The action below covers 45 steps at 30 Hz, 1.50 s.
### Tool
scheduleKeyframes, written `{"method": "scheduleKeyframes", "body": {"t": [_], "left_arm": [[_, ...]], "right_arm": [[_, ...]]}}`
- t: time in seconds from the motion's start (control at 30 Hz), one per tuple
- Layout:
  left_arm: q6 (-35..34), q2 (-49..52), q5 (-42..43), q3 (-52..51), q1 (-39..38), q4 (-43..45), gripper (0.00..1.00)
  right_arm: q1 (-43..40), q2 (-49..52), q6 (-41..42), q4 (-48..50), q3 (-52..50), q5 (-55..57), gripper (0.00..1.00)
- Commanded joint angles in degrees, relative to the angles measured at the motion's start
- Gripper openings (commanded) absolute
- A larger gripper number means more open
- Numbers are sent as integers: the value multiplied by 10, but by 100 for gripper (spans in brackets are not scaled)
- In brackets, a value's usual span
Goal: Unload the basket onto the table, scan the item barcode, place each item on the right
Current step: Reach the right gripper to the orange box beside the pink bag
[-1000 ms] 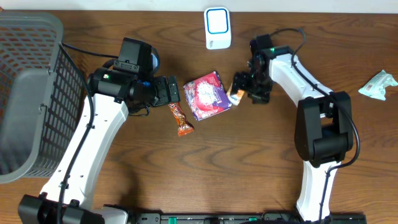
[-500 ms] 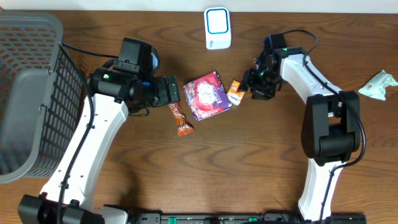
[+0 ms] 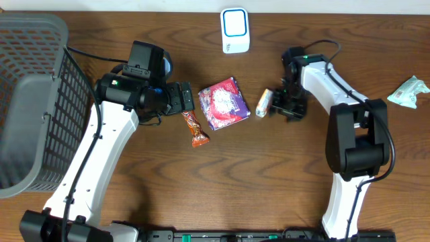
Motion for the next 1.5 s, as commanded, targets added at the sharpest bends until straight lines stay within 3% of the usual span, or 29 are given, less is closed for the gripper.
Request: {"method": "scheduleKeyframes", "body": {"t": [0.0, 0.17, 0.27, 0.5, 0.7, 0.97, 1.47], "left_arm": [[6, -6, -6, 2, 3, -2, 98], [6, -6, -6, 2, 3, -2, 98], [6, -6, -6, 2, 3, -2, 98], [6, -6, -6, 2, 3, -2, 98], [6, -6, -6, 2, 3, -2, 98], [6, -6, -6, 2, 3, -2, 98], [6, -6, -6, 2, 3, -2, 98]], "right_arm": [[-12, -37, 9, -37, 34, 108, 58], [-11, -57, 9, -50, 37, 102, 62], [-11, -58, -16, -24, 37, 17, 62], [-11, -58, -28, 33, 44, -121, 61], [2, -58, -23, 57, 53, -129, 55], [55, -58, 64, 76, 50, 24, 52], [77, -57, 74, 57, 9, 146, 47]]}}
